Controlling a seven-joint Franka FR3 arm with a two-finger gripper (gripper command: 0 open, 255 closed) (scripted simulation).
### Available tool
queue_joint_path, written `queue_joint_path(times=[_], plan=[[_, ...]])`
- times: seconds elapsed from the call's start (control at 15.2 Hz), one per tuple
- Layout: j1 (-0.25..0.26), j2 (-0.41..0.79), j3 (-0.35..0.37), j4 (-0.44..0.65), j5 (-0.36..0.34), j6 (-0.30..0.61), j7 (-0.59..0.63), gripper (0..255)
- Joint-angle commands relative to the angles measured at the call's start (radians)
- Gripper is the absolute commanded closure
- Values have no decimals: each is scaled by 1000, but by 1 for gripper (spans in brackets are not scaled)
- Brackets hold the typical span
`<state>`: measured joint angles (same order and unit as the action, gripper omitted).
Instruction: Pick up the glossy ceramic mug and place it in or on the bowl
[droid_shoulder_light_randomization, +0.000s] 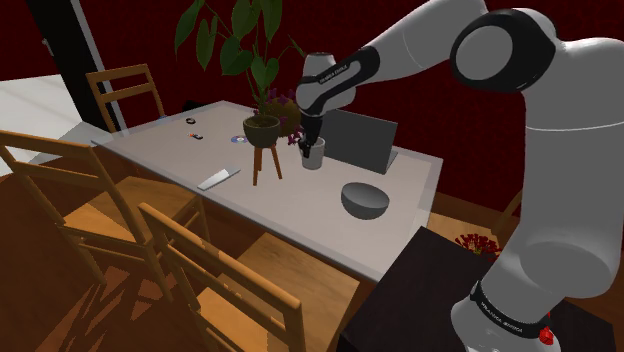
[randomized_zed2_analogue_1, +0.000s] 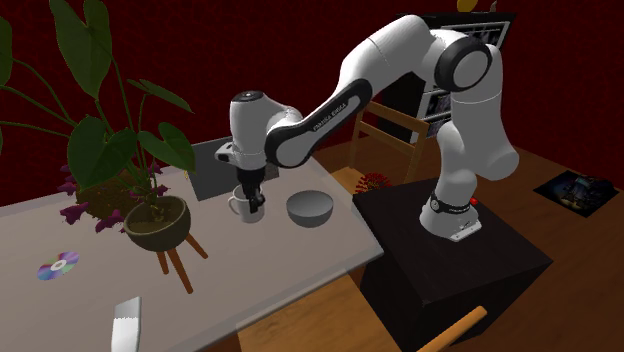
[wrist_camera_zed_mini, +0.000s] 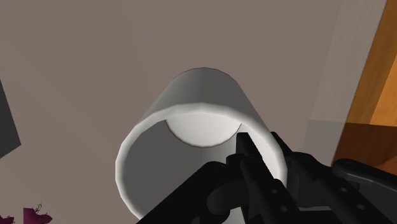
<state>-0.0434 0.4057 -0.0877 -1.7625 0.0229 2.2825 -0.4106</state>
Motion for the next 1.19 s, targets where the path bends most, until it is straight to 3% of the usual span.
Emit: queue_joint_path(times=[0.0,0.07,0.59,1.12], plan=[[1,-17,-1,3,-2,-21,1,255],[1,-20,-1,5,-2,-26,1,255],[-32,-306,-32,-371,-19,67,-60,255],[-79,-582,-78,-667,-62,89,-125,255]])
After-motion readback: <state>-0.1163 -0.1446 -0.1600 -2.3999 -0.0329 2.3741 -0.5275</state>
